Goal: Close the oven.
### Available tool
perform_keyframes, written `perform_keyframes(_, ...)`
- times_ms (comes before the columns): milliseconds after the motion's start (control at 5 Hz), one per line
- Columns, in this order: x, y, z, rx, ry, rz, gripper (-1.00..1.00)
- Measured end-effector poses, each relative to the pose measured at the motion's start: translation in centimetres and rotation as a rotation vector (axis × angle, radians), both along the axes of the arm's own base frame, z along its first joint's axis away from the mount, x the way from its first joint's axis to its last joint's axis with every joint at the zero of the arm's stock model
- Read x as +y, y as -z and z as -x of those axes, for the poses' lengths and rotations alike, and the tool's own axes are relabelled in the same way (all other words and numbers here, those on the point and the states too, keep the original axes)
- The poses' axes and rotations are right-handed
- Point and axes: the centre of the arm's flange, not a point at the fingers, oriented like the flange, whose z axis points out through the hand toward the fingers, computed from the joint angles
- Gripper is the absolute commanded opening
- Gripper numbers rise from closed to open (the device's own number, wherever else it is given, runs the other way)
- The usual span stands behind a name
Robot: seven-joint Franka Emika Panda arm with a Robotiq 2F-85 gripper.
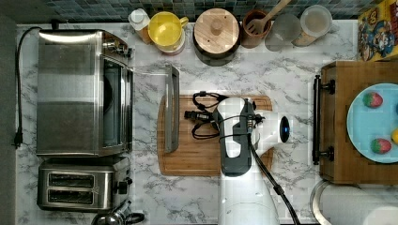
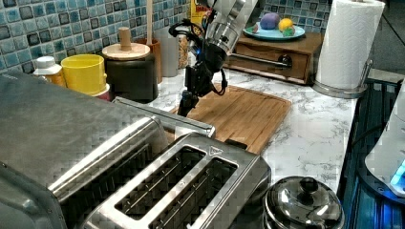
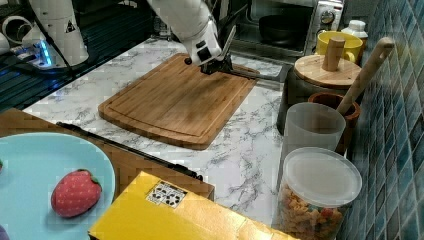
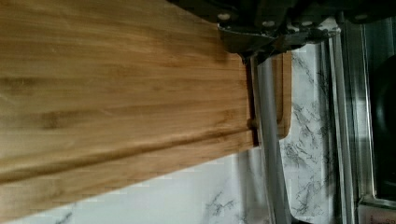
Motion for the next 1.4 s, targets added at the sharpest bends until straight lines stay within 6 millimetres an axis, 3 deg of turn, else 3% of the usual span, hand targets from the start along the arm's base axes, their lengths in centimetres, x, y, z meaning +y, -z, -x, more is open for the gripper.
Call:
perform_keyframes(400, 0.1, -0.3, 0.6, -0.07, -0.071, -0.038, -1.0)
perform_keyframes(1000, 2.7, 0.9, -1.2, -0.088, -0.106, -0.007, -1.0)
perform_keyframes(1400, 2.7, 0.8, -1.7, -0.095, -0.07, -0.019, -1.0)
